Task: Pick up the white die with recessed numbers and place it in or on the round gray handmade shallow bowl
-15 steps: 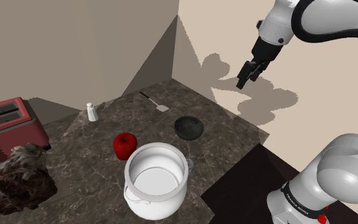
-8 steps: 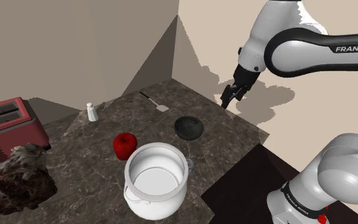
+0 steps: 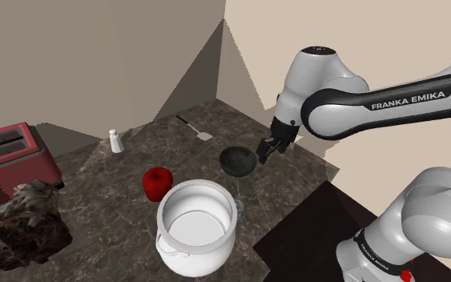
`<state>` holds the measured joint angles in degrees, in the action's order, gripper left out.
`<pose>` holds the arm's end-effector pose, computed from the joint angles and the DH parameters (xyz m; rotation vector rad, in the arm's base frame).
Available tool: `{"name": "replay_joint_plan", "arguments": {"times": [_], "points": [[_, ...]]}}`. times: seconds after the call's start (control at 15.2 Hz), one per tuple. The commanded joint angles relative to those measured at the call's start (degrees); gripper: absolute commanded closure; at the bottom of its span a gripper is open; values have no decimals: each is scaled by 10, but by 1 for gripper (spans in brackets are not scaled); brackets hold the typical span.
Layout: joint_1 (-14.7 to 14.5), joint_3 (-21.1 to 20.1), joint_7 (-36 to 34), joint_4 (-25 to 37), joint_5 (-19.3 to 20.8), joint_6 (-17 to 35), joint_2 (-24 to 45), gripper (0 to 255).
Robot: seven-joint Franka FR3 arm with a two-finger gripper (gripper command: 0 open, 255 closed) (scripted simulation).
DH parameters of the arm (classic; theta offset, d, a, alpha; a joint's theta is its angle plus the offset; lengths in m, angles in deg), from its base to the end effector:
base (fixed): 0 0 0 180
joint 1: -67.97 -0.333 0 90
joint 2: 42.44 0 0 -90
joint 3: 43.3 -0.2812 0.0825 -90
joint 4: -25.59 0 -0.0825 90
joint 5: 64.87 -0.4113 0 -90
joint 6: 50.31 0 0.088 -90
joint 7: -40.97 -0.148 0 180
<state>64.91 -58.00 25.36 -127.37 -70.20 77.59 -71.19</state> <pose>0.4037 0.1188 0.3080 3.1082 -0.0701 0.1005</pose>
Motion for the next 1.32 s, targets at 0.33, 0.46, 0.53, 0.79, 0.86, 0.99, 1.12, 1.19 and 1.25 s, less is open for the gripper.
{"name": "replay_joint_plan", "arguments": {"times": [0.33, 0.46, 0.53, 0.79, 0.86, 0.99, 1.12, 1.19, 1.25], "points": [[-3, -54, -77, -11, -2, 134, 139, 0], [-1, -70, -105, -6, 8, 170, 185, 0], [0, -77, -121, -2, 17, 188, 210, 0], [1, -95, -201, 21, 76, 253, 312, 0], [-1, -95, -225, 29, 97, 267, 339, 0], [-4, -92, -248, 34, 121, 283, 365, 0], [-7, -84, -264, 36, 144, 299, 384, 0], [-8, -81, -273, 37, 156, 307, 394, 0], [-9, -77, -282, 39, 168, 314, 404, 0]]}}
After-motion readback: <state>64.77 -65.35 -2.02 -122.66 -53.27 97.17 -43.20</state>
